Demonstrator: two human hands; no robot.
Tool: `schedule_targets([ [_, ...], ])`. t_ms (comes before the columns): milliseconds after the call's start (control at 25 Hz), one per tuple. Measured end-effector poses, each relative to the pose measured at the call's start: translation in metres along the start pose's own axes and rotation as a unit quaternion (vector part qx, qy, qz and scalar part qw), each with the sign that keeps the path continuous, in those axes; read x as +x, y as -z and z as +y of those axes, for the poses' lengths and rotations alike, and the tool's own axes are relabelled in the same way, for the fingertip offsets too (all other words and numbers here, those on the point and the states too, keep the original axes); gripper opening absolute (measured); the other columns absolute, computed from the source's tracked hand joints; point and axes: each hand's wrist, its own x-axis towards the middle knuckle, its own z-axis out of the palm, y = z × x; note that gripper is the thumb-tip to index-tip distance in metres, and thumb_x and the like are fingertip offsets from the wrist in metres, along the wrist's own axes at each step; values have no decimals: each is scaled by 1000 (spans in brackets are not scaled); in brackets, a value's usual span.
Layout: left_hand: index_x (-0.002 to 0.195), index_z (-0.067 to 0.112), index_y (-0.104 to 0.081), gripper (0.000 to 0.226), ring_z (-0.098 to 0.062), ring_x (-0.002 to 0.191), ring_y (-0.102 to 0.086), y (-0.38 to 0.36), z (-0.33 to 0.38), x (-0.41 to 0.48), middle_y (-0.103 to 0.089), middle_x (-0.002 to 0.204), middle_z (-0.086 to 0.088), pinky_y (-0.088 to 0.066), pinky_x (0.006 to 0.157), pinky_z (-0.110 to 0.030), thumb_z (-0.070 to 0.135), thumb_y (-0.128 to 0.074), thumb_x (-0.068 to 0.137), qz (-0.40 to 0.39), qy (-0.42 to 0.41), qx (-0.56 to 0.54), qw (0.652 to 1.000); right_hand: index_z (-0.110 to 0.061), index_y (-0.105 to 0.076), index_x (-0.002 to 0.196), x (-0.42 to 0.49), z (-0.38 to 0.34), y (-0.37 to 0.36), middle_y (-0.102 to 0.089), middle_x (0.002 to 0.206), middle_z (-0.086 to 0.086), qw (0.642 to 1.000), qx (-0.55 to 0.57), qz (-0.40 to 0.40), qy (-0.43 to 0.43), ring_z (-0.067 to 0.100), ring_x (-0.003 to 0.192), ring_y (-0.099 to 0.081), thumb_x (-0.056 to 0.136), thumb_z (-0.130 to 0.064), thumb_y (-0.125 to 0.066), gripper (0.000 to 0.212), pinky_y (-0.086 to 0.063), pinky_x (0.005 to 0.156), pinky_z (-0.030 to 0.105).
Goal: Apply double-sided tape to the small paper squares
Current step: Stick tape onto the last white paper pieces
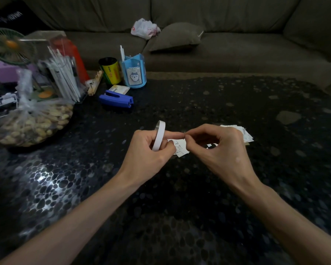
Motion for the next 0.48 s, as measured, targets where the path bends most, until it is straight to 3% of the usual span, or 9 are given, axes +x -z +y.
schedule_targets([
  [400,108,17,-82,28,-14,56,-58,0,-3,0,-64,57,-2,-50,64,-15,-1,-67,93,-2,9,-22,1000,-22,-80,102,-1,-2,0,-76,90,-17,1000,2,0,7,-1,87,-73,89,-28,-75,16,-59,80,18],
  [480,109,17,-81,28,-10,53,-55,-1,-4,0,-61,55,3,-47,61,-13,-1,-67,94,-4,11,-24,1000,-22,-79,101,-2,-3,-1,-76,89,-17,1000,5,3,3,-1,87,-73,89,-28,-74,15,-59,80,17],
])
